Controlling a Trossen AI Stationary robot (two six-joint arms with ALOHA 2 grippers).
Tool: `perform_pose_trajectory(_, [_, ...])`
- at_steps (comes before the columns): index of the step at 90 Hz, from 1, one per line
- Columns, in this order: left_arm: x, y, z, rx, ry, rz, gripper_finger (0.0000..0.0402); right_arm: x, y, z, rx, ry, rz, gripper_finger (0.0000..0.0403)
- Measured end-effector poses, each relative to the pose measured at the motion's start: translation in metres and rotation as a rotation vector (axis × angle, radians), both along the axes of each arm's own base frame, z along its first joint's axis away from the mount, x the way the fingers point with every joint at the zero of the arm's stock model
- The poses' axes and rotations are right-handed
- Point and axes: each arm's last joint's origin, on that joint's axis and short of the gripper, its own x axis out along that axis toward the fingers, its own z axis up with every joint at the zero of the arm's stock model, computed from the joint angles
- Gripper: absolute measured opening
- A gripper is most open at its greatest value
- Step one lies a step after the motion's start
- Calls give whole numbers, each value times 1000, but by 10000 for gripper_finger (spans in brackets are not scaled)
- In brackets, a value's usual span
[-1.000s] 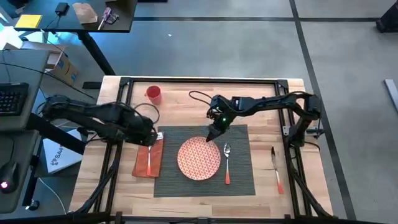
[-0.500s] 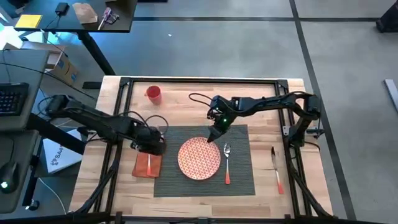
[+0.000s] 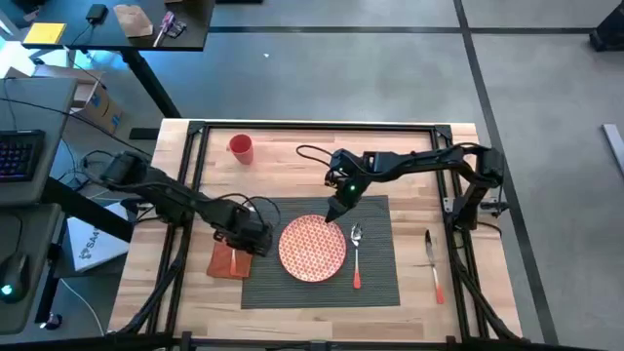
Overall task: Set table place
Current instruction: Adjust the orange table napkin
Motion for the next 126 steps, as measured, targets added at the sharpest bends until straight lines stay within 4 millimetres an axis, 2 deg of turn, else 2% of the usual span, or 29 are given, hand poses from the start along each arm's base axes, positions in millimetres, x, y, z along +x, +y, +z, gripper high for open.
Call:
perform_pose_trajectory(19, [3,-1,2,-8,0,-18,22,0,0,0,-3,-3,5,231])
perform_pose_trajectory(25, [3,-1,2,-14,2,-24,6,0,0,0,-4,-8,12,231])
perform_pose_trajectory(40, [5,-2,4,-31,-2,-30,1,0,1,0,5,-15,27,231])
perform_pose_trajectory(64, [27,-9,29,-12,-147,-42,0,-1,1,0,17,-20,39,231])
perform_pose_trajectory(98, [51,-27,-1,-110,-204,-42,0,-1,1,1,35,-25,52,231])
perform_pose_trajectory(115, [53,-31,2,-108,-232,15,3,-1,2,1,31,-36,65,231])
perform_pose_trajectory(126, [52,-29,10,-99,-264,26,28,-1,2,1,25,-44,75,231])
